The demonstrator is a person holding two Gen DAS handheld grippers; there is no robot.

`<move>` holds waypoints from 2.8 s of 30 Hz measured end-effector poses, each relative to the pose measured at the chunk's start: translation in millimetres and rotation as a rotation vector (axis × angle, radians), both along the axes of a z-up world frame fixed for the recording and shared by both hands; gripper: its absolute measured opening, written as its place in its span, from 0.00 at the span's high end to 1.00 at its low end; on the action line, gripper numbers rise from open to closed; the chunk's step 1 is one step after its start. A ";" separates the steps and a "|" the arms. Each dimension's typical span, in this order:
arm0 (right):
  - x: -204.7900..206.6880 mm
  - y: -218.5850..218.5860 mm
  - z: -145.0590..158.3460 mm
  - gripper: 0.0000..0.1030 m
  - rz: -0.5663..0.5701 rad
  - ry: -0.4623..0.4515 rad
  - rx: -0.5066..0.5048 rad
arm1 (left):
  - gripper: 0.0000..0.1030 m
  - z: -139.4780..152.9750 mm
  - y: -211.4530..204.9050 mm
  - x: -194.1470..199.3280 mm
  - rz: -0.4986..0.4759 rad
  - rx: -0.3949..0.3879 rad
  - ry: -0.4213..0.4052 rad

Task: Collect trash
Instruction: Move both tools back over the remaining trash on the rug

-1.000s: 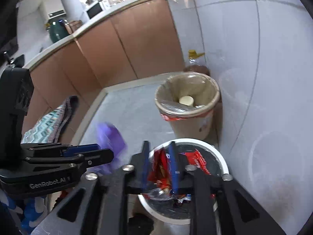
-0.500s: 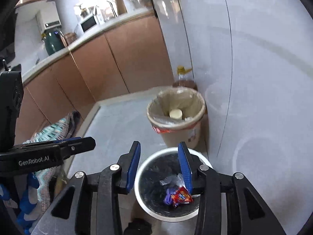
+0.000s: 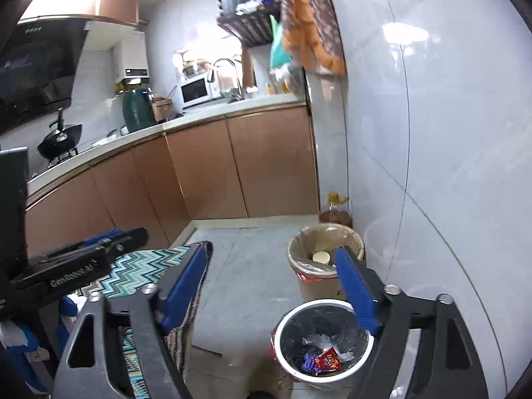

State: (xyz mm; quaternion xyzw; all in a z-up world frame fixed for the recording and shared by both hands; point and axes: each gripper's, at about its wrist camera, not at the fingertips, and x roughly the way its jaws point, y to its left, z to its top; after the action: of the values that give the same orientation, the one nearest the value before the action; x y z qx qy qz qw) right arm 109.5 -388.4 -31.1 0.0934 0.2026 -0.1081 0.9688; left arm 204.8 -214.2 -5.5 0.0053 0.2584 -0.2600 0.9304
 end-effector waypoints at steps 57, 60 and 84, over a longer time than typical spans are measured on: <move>-126.6 195.5 63.7 0.10 0.128 -0.205 -0.383 | 0.38 51.3 277.9 -160.2 0.448 -0.069 -0.230; -126.0 194.4 64.1 0.10 0.141 -0.212 -0.374 | 0.38 51.4 284.4 -161.6 0.471 -0.066 -0.229; -41.1 203.5 10.3 0.23 0.479 -0.045 -0.143 | 0.38 -18.2 318.8 -101.3 0.449 0.074 -0.042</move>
State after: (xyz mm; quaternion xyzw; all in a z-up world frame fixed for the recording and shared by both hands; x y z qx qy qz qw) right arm 68.4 -184.9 -20.8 -0.0237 0.1894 0.1125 0.9751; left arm 103.5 104.6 -23.7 -0.0129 0.2432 -0.0365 0.9692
